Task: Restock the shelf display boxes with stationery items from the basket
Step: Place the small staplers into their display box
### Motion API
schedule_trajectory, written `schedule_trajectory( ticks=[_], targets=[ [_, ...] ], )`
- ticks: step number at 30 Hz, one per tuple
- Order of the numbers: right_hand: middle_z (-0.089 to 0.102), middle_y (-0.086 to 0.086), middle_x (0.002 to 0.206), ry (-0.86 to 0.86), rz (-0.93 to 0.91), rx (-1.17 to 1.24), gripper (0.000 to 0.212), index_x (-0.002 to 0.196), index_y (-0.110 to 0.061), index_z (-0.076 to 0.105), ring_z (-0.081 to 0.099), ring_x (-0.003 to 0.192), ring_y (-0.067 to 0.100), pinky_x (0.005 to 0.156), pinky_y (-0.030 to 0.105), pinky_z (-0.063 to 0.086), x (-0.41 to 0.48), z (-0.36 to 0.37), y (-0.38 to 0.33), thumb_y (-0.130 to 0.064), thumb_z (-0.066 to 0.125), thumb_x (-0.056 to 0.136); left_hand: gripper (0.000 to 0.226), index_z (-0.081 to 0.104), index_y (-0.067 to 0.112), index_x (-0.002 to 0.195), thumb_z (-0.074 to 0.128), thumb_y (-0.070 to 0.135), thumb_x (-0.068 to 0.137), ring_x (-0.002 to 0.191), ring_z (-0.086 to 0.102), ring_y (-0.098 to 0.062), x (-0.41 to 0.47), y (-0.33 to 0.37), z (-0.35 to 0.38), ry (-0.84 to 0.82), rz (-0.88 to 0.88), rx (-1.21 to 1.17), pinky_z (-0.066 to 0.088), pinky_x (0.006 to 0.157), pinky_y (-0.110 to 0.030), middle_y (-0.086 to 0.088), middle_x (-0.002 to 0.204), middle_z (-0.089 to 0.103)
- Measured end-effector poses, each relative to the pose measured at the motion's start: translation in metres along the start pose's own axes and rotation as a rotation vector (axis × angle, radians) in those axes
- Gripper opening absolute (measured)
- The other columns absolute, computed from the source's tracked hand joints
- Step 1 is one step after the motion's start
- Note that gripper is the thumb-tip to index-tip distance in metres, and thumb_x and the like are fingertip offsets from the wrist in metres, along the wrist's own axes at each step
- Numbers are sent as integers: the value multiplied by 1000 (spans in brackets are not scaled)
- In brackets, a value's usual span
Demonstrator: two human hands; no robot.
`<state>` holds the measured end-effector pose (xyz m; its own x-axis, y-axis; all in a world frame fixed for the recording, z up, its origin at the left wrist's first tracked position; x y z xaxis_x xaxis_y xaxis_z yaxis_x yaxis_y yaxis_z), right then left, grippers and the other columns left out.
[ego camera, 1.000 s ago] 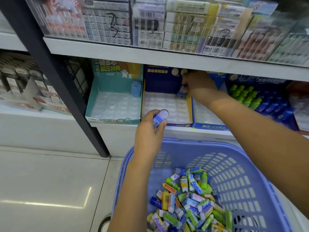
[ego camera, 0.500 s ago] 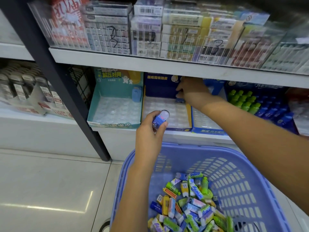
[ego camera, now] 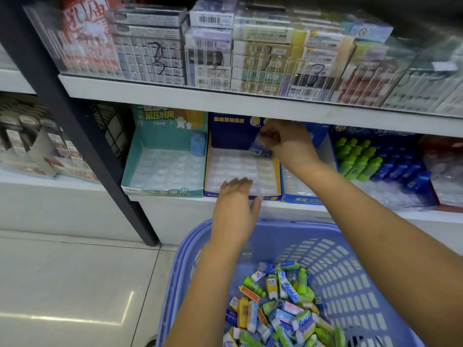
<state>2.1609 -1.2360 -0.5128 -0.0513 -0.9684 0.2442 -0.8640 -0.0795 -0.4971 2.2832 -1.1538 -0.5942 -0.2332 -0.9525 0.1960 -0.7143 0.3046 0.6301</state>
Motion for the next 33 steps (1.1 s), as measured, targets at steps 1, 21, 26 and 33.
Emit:
schedule_trajectory(
  ticks=[1, 21, 26, 33],
  targets=[
    [67, 6, 113, -20, -41, -58, 24, 112, -10, 64, 61, 102, 20, 78, 16, 37, 6, 9, 0, -17, 59, 90, 48, 43, 13, 140, 47, 33, 97, 139, 30, -18, -1, 1, 5, -34, 24, 60, 10, 116, -27, -3, 148, 40],
    [47, 13, 135, -267, -75, -269, 38, 129, -10, 53, 45, 123, 27, 97, 29, 37, 2, 37, -15, -21, 55, 92, 39, 52, 11, 134, 50, 19, 96, 140, 32, -16, -19, 6, 0, 41, 111, -69, 15, 113, -20, -3, 145, 45],
    [61, 2, 77, -105, -64, 34, 12, 87, -12, 64, 57, 74, 20, 68, 30, 43, -109, 19, 16, -24, 64, 86, 24, 64, 15, 108, 47, 22, 93, 99, 57, -14, -62, 1, 12, 238, 88, -237, 46, 85, -26, 1, 106, 62],
    [70, 10, 107, -691, 425, -219, 22, 103, -10, 69, 63, 103, 24, 85, 29, 48, -231, 124, 169, -22, 63, 85, 27, 62, 4, 115, 52, 10, 90, 108, 61, -29, -118, -71, 179, -498, -387, -130, 44, 86, -31, -16, 115, 66]
  ],
)
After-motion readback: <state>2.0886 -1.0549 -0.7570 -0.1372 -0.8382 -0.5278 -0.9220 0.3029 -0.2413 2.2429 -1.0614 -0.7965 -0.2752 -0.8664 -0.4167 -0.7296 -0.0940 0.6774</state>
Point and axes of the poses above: each hand's wrist, its own x-axis towards the middle knuckle, its own z-axis out of the palm, y = z × x, the point moved 10 cm from there along x, towards the middle knuckle
